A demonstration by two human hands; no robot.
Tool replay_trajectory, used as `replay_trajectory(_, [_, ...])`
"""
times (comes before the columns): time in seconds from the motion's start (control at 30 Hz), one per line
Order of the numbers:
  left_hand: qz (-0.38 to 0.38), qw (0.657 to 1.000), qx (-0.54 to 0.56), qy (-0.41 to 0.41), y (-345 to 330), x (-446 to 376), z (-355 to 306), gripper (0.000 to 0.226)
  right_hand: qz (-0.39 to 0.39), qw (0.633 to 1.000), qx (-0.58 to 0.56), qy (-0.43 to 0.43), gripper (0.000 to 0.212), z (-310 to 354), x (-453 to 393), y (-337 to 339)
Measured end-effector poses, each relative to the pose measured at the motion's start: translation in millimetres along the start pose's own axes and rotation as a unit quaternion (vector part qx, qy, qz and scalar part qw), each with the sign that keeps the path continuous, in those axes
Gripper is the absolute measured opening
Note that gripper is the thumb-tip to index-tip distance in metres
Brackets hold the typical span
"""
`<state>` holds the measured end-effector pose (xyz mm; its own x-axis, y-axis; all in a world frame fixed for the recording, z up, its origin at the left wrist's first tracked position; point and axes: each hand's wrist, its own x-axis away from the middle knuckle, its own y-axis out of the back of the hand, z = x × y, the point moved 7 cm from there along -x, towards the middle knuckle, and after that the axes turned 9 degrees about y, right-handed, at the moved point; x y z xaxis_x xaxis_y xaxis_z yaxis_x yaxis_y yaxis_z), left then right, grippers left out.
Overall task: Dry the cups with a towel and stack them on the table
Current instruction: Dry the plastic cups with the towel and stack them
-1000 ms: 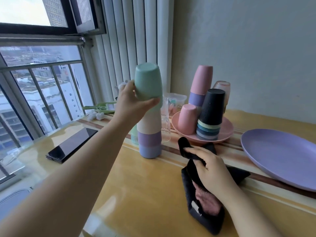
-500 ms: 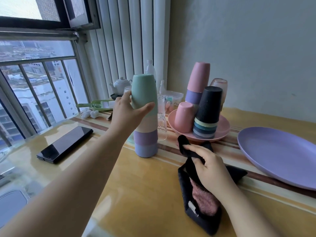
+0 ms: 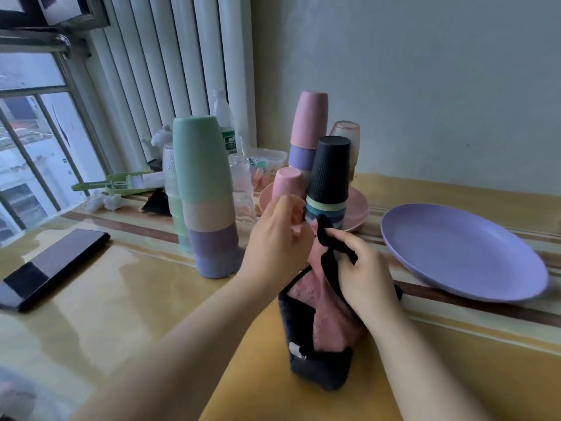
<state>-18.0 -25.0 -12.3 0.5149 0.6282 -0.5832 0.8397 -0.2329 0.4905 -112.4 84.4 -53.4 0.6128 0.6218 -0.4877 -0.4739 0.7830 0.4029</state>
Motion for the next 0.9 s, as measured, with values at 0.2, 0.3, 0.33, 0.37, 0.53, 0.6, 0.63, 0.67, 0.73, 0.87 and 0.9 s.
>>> replay_trajectory(0.2, [0.021, 0.951, 0.041, 0.307, -44, -60, 69, 0.06, -0.024, 0.999, 0.002, -0.021, 0.044, -8, -2, 7])
replay_trajectory(0.3, [0.068, 0.936, 0.027, 0.345, -67, -82, 97, 0.077, -0.011, 1.0, 0.01, -0.017, 0.047, -8, -1, 4])
replay_trajectory(0.33, [0.086, 0.934, 0.02, 0.348, -74, -88, 100, 0.081, -0.008, 1.0, 0.013, -0.018, 0.048, -8, 0, 3])
replay_trajectory(0.37, [0.099, 0.93, 0.011, 0.353, -80, -93, 102, 0.086, -0.008, 1.0, 0.014, -0.019, 0.049, -9, -1, 2])
replay_trajectory(0.53, [0.123, 0.89, 0.026, 0.438, -93, -101, 119, 0.079, 0.002, 1.0, 0.001, -0.025, 0.051, -10, 0, -1])
replay_trajectory(0.6, [0.135, 0.899, 0.002, 0.416, -96, -102, 119, 0.075, 0.004, 1.0, -0.006, -0.027, 0.051, -11, 0, -1])
replay_trajectory(0.63, [0.128, 0.906, 0.002, 0.403, -94, -102, 116, 0.071, 0.005, 1.0, -0.008, -0.028, 0.051, -11, 0, -2])
replay_trajectory(0.67, [0.116, 0.913, 0.016, 0.391, -91, -103, 113, 0.067, 0.005, 1.0, -0.01, -0.029, 0.051, -12, 0, -2])
replay_trajectory(0.73, [0.085, 0.93, 0.044, 0.355, -84, -104, 102, 0.066, 0.003, 0.999, -0.018, -0.035, 0.05, -13, 0, -1])
replay_trajectory(0.87, [0.005, 0.965, 0.029, 0.26, -51, -91, 72, 0.075, 0.004, 0.999, -0.031, -0.044, 0.046, -15, -1, -3])
replay_trajectory(0.9, [-0.006, 0.969, 0.031, 0.246, -43, -82, 63, 0.077, 0.005, 0.999, -0.03, -0.043, 0.046, -15, -1, -4])
